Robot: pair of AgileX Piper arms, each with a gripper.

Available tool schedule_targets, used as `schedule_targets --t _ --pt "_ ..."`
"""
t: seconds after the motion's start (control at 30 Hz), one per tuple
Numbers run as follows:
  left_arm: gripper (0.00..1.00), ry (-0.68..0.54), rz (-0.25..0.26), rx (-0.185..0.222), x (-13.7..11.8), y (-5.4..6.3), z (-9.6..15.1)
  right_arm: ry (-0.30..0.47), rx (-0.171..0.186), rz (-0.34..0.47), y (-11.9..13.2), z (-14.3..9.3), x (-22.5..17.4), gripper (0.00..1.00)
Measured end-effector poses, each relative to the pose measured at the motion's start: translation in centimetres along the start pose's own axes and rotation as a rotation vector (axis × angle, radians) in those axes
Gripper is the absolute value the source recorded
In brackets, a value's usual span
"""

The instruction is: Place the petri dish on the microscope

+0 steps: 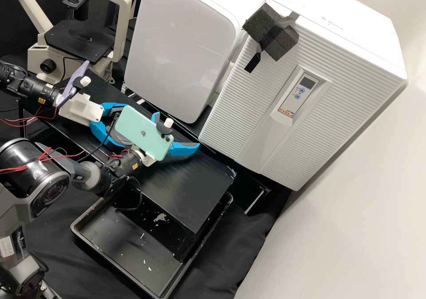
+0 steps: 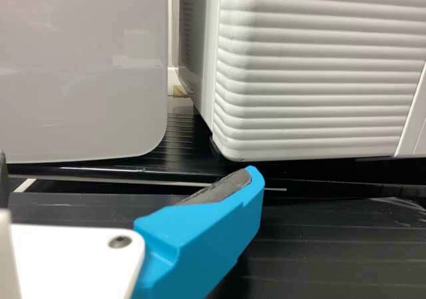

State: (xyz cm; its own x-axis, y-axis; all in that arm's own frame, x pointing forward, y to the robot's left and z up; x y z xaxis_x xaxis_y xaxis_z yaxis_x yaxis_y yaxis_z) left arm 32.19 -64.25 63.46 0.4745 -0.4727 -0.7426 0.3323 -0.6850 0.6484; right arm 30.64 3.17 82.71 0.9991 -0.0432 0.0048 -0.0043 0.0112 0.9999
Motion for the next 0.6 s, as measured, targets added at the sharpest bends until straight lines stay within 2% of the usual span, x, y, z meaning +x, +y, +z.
schedule_targets --t 0.23,0.37,0.6 --pt "1.0 -0.001 0.01 -0.005 0.2 -0.5 -0.2 0.0 0.0 0.0 0.0 0.0 0.0 1.0" --pt "1.0 -0.017 0.027 -0.027 0.4 -1.6 -0.4 0.0 0.0 0.0 0.0 0.0 0.0 1.0" --pt "1.0 -0.031 0.046 -0.044 0.5 -2.1 -0.6 0.0 0.0 0.0 0.0 0.0 0.0 1.0"
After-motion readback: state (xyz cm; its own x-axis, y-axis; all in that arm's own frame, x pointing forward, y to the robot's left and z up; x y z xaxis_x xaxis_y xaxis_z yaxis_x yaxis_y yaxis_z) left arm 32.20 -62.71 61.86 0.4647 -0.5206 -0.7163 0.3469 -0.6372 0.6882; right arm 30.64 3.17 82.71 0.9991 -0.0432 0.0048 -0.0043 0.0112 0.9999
